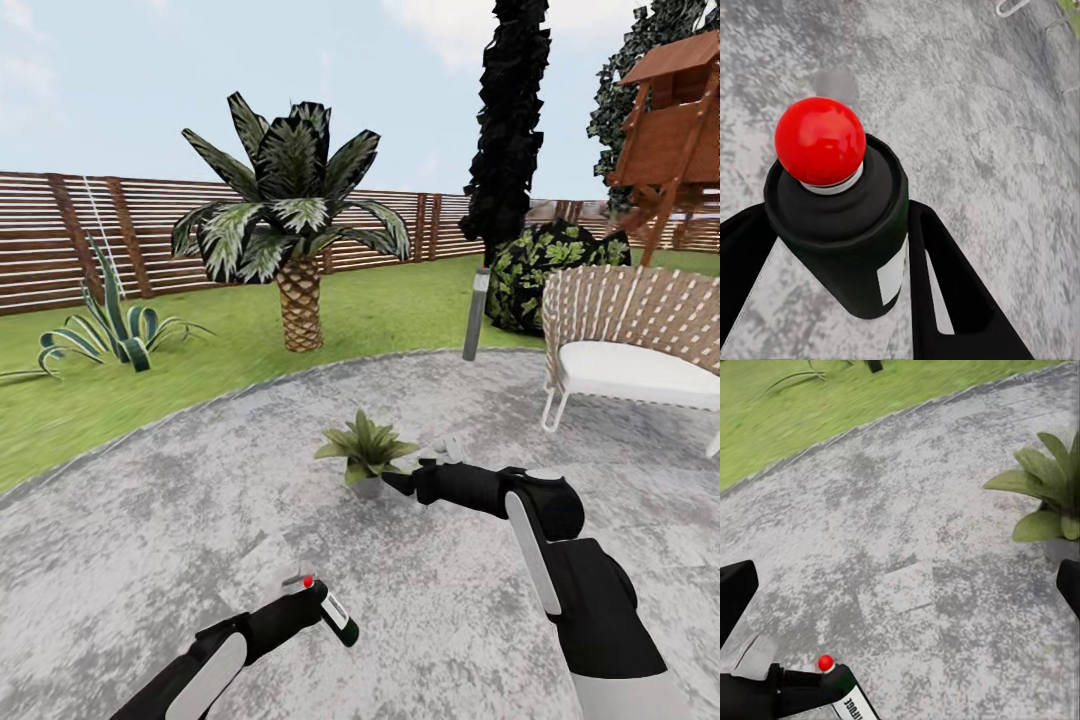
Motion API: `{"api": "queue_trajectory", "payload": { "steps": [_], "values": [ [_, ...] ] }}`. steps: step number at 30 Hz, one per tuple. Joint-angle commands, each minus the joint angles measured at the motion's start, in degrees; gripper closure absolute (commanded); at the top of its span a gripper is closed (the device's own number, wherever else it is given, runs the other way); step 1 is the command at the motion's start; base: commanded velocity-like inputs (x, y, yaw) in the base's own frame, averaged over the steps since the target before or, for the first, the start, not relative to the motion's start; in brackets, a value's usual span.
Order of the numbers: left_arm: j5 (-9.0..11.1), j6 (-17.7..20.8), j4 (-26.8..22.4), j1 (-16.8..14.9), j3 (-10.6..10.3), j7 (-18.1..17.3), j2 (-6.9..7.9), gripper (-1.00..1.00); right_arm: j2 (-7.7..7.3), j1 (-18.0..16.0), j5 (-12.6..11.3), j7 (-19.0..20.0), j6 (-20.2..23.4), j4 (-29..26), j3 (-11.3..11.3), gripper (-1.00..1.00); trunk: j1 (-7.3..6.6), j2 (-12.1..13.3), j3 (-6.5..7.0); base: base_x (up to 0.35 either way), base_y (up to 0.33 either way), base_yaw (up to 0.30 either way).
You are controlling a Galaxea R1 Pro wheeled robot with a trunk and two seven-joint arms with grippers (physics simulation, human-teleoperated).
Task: Pick up the pesticide atomizer in the garden and spray insectifuge to fully cover both potted plants in the garden.
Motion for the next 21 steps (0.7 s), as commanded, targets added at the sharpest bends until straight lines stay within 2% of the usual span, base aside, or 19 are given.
{"api": "queue_trajectory", "payload": {
  "steps": [1,9,10,12,14,15,17,18,19,21],
  "values": [
    [0.5,0.2,-0.1,0.0,-0.1,0.0,0.05,1.0,-0.04,0.0,-0.4,-0.2,0.4,0.0,0.0,-1.0,0.02,0.0,-0.06,0.339,0.0,-0.041],
    [0.4,0.3,-0.1,-0.6,-0.1,-1.8,1.07,1.0,-0.23,-0.1,-0.3,-0.1,0.2,0.1,0.4,-1.0,0.02,0.0,-0.06,0.339,0.0,-0.01],
    [-0.2,0.3,-0.1,-1.0,-0.2,-3.4,1.82,1.0,-0.41,-0.3,-0.2,0.2,0.3,0.4,0.6,-1.0,0.02,0.0,-0.06,0.339,0.0,-0.001],
    [-2.8,1.0,-0.1,-1.3,-0.2,-5.9,2.33,1.0,-0.56,-0.6,0.0,0.7,0.4,1.6,1.1,-1.0,0.02,0.0,-0.06,0.339,0.0,0.0],
    [-6.5,3.0,-0.1,-1.6,0.0,-9.6,2.63,1.0,-1.16,-1.0,1.2,1.0,0.6,4.2,2.4,-1.0,0.02,0.0,-0.06,0.339,0.0,0.0],
    [-7.7,3.8,-0.1,-1.8,0.1,-10.8,2.63,1.0,-1.8,-1.2,1.7,1.1,0.6,5.2,3.1,-1.0,0.02,0.0,-0.06,0.339,0.0,0.0],
    [-8.7,4.5,-0.1,-2.2,0.1,-12.0,2.63,1.0,-2.85,-1.4,2.2,1.9,0.6,6.0,4.0,-1.0,0.02,0.0,-0.06,0.339,0.0,0.0],
    [-9.2,4.8,-0.1,-2.3,0.1,-12.8,2.66,1.0,-4.1,-1.5,2.5,5.5,0.5,6.5,4.5,-1.0,0.02,0.0,-0.06,0.339,0.0,0.0],
    [-10.1,5.6,-0.1,-2.6,0.0,-17.2,2.82,1.0,-6.52,-1.5,5.5,15.5,-0.1,6.9,5.1,-1.0,0.02,0.0,-0.06,0.339,0.0,0.0],
    [-12.1,6.7,-0.1,-2.9,0.0,-20.6,2.89,1.0,-6.89,-1.5,8.6,17.5,-0.2,7.0,5.3,-1.0,0.02,0.0,-0.06,0.339,0.0,0.0]
  ]
}}
